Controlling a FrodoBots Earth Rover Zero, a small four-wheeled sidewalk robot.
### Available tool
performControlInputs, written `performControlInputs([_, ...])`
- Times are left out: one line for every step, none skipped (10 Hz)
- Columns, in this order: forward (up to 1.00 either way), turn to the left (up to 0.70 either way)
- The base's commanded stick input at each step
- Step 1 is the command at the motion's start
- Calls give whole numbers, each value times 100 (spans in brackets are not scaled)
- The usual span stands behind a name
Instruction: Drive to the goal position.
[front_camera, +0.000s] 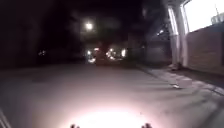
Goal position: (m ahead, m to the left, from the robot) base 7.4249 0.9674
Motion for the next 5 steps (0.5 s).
performControlInputs([85,0])
performControlInputs([85,0])
performControlInputs([85,0])
performControlInputs([85,0])
performControlInputs([85,0])
